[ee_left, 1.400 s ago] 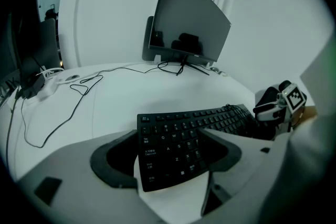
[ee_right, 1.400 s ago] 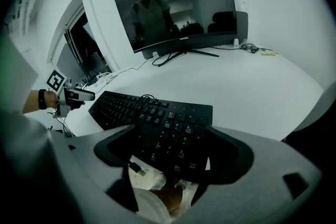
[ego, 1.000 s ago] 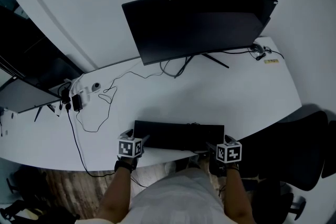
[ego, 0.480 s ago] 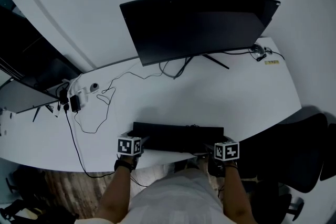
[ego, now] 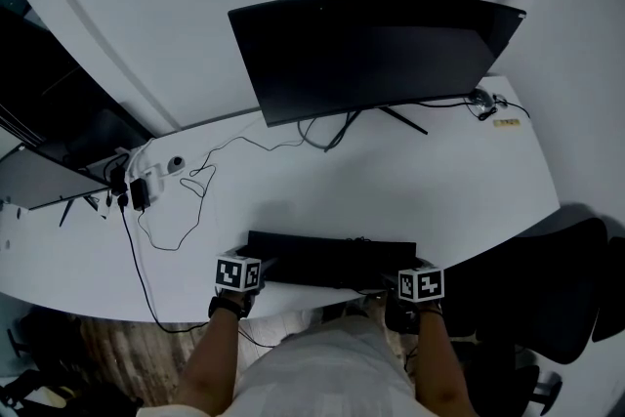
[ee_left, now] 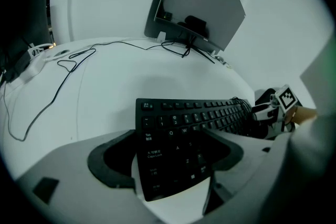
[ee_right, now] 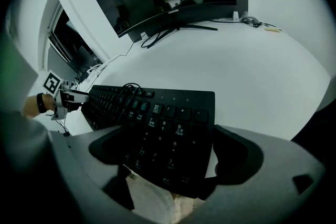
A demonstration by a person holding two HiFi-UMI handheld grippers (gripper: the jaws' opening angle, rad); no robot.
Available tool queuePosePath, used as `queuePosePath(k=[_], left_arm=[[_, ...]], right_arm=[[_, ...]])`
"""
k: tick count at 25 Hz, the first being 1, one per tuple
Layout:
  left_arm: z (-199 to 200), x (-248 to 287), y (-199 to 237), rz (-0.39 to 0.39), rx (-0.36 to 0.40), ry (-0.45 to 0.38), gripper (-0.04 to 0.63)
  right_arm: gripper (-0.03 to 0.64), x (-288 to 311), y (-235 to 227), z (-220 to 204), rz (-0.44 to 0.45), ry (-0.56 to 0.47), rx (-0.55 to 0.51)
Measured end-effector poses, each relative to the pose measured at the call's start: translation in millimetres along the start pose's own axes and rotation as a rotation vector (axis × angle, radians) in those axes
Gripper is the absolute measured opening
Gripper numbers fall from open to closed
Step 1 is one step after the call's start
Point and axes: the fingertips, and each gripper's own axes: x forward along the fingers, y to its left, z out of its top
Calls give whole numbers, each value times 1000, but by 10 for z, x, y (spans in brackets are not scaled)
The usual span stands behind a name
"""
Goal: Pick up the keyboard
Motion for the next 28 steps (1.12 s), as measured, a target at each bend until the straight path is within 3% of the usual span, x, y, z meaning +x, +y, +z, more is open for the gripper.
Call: queuePosePath(k=[20, 25, 28], left_arm=[[2, 6, 5, 43, -29, -9, 364], [-6, -10, -3, 43, -33, -12, 365], [-14, -11, -10, 44, -43, -9, 364]], right_arm=[[494, 14, 16, 5, -36, 14, 30], [457, -18, -16, 57, -42, -56, 125], [456, -12, -30, 62, -43, -48, 128]])
